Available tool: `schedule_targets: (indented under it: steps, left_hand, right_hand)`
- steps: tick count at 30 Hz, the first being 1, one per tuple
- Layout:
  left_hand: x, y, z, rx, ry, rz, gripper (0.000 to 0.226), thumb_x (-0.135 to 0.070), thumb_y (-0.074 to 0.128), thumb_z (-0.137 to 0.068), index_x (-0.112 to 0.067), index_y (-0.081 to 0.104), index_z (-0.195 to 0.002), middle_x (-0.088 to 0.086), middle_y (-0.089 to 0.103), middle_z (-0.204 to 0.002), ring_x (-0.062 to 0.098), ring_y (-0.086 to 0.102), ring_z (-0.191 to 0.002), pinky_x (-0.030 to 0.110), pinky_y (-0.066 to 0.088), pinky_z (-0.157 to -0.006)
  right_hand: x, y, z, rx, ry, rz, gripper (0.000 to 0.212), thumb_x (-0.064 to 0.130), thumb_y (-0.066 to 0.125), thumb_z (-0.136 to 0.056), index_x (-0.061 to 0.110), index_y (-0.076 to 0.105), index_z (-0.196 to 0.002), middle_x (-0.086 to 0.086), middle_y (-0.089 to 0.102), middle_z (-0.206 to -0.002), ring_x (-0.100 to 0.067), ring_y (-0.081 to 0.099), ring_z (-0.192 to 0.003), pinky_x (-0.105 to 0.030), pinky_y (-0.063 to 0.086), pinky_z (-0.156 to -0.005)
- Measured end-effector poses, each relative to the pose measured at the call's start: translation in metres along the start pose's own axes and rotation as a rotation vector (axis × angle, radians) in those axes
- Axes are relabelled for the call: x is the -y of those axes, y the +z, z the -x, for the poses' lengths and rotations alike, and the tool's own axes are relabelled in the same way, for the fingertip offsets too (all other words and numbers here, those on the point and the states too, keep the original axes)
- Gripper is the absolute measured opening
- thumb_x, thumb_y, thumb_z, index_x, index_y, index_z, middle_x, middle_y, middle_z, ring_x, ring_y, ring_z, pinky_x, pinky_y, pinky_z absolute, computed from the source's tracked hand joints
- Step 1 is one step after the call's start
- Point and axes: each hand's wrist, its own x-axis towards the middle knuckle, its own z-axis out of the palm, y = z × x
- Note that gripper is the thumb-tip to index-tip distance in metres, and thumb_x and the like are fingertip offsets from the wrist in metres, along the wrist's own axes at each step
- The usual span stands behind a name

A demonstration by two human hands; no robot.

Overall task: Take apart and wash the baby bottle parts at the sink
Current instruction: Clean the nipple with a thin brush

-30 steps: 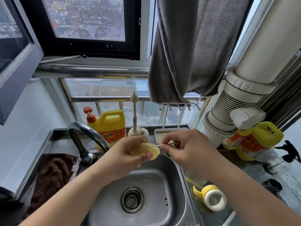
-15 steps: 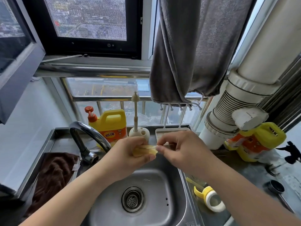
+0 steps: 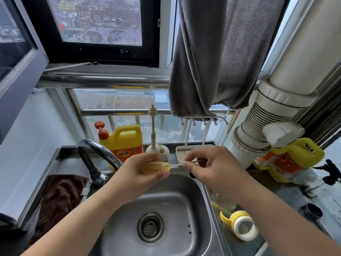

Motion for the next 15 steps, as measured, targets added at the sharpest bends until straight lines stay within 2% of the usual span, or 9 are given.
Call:
schedule_targets:
  steps: [3, 5, 9, 12, 15]
  left_hand:
    - [0.001, -0.001, -0.004, -0.008, -0.052, 0.054, 0.023, -0.033, 0.078, -0.068, -0.019, 0.07, -0.083, -0.003, 0.066, -0.073, 0.001, 0.057, -0.064, 0.014, 0.043, -0.061]
    - [0.002, 0.001, -0.004, 0.011, -0.102, 0.081, 0.028, -0.035, 0.079, -0.065, -0.016, 0.071, -0.084, 0.0, 0.066, -0.073, 0.004, 0.058, -0.064, 0.016, 0.045, -0.06]
    - [0.002, 0.007, -0.005, 0.034, -0.092, 0.008, 0.017, -0.029, 0.078, -0.074, -0.017, 0.07, -0.083, 0.0, 0.067, -0.075, 0.0, 0.057, -0.066, 0.013, 0.044, -0.062]
    - [0.002, 0.008, -0.005, 0.047, -0.066, 0.068, 0.015, -0.025, 0.074, -0.08, -0.013, 0.065, -0.085, 0.003, 0.062, -0.073, 0.005, 0.054, -0.064, 0.017, 0.042, -0.059]
    - [0.003, 0.005, -0.003, 0.068, -0.047, 0.093, 0.013, -0.027, 0.069, -0.083, -0.016, 0.063, -0.087, 0.008, 0.062, -0.079, 0.008, 0.054, -0.067, 0.018, 0.042, -0.059]
  right_hand:
    - [-0.002, 0.004, 0.0, 0.0, 0.007, -0.043, 0.008, 0.031, 0.069, -0.083, 0.025, 0.071, -0.077, 0.026, 0.052, -0.054, -0.003, 0.047, -0.053, -0.019, 0.03, -0.053]
    - [-0.001, 0.007, 0.0, 0.019, 0.007, -0.068, 0.009, 0.03, 0.07, -0.083, 0.028, 0.07, -0.074, 0.024, 0.051, -0.053, -0.004, 0.046, -0.051, -0.02, 0.031, -0.053]
    - [0.006, 0.011, -0.002, 0.04, -0.006, 0.01, 0.008, 0.036, 0.067, -0.083, 0.032, 0.069, -0.076, 0.018, 0.049, -0.049, -0.001, 0.046, -0.052, -0.02, 0.029, -0.053]
    - [0.01, 0.011, -0.003, 0.031, -0.015, 0.089, 0.01, 0.038, 0.065, -0.085, 0.03, 0.069, -0.081, 0.012, 0.048, -0.051, -0.002, 0.044, -0.052, -0.02, 0.029, -0.054]
    - [0.005, 0.003, -0.003, 0.024, 0.017, 0.106, 0.009, 0.038, 0.066, -0.083, 0.031, 0.068, -0.078, 0.019, 0.053, -0.054, 0.0, 0.048, -0.056, -0.017, 0.029, -0.052]
